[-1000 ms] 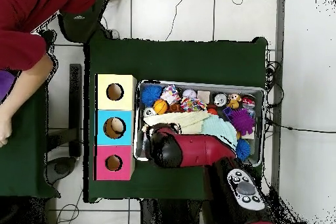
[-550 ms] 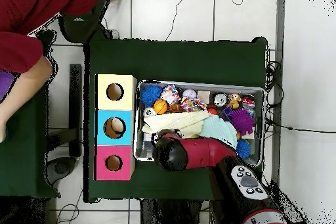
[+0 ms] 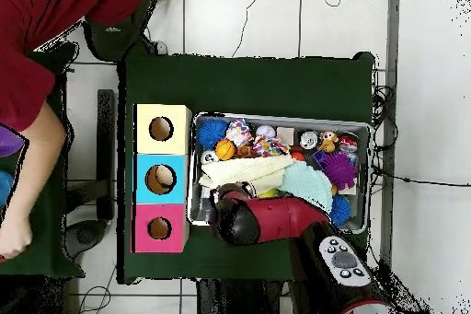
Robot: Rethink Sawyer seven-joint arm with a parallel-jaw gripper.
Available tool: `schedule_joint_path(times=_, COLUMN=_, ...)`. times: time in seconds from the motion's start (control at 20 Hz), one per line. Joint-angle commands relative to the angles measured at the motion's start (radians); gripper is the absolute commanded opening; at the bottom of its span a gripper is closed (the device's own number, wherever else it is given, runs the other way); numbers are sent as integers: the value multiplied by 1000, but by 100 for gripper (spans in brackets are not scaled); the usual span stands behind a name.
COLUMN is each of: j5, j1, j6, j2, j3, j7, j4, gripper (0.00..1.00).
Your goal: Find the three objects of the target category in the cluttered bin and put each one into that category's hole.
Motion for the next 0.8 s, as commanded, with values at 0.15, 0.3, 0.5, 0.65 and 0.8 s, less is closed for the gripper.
schedule_joint_path(times=0.15, j5=1, j1=58, j6=-38, j2=-151, j3=-47, j7=183, j4=143, gripper=100)
schedule_joint_path(times=0.3, j5=-7, j1=16, j6=-57, j2=-132, j3=-14, j7=159, j4=151, gripper=100)
schedule_joint_path(times=0.5, j5=-34, j1=-27, j6=-106, j2=-46, j3=8, j7=133, j4=122, gripper=100)
schedule_joint_path(times=0.65, j5=-46, j1=-10, j6=-163, j2=-11, j3=-23, j7=152, j4=119, gripper=100)
schedule_joint_path(times=0.8, j5=-64, j1=-14, j6=-225, j2=76, j3=-46, j7=148, j4=84, gripper=100)
